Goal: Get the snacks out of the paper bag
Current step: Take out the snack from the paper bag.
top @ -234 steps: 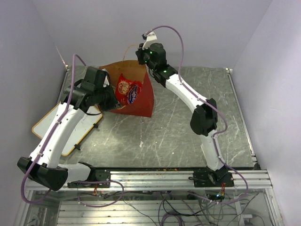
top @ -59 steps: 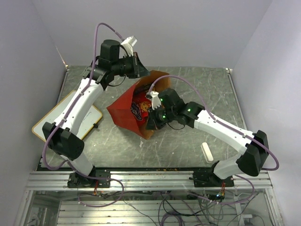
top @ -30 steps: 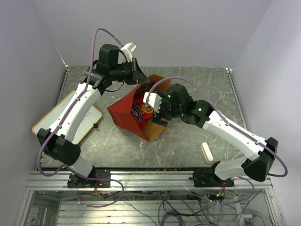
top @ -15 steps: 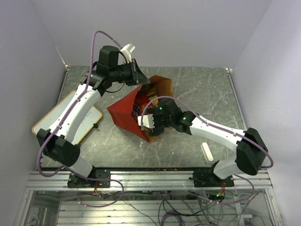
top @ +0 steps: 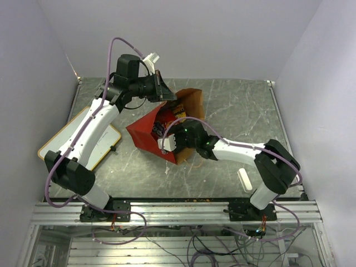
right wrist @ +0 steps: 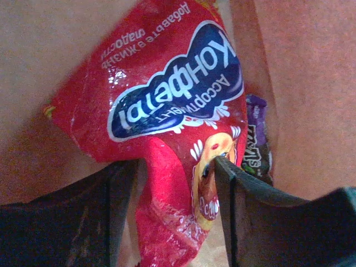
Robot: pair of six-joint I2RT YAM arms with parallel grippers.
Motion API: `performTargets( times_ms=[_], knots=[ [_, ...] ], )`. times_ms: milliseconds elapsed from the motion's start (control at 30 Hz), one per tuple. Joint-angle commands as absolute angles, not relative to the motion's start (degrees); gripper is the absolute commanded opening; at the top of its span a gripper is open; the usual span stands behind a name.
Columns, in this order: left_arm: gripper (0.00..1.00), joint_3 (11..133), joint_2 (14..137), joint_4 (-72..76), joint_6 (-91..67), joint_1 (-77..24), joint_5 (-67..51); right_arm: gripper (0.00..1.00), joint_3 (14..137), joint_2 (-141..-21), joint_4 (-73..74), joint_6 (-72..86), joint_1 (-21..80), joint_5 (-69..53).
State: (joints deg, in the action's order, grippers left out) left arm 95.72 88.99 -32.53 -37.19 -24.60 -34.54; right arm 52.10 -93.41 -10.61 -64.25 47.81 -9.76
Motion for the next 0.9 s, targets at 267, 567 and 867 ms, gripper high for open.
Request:
performTargets(
  times_ms=[267,567,867],
  knots=[
    [0.07,97.7,89.0,-33.6,-33.6,-20.6,-36.5,0.21,55.4,-94.7,-15.2,-68.6,47.1,-4.8],
    [0.07,97.3,88.6,-29.8,-32.3,-19.9,-39.8,0.00,60.0,-92.0,-13.0,-63.1,46.7,-8.8],
    [0.07,105.1,89.2,-39.8,-19.5,-19.6,-36.0,0.00,64.5,-92.2,-15.5,-56.2,46.7,-10.2]
  ],
)
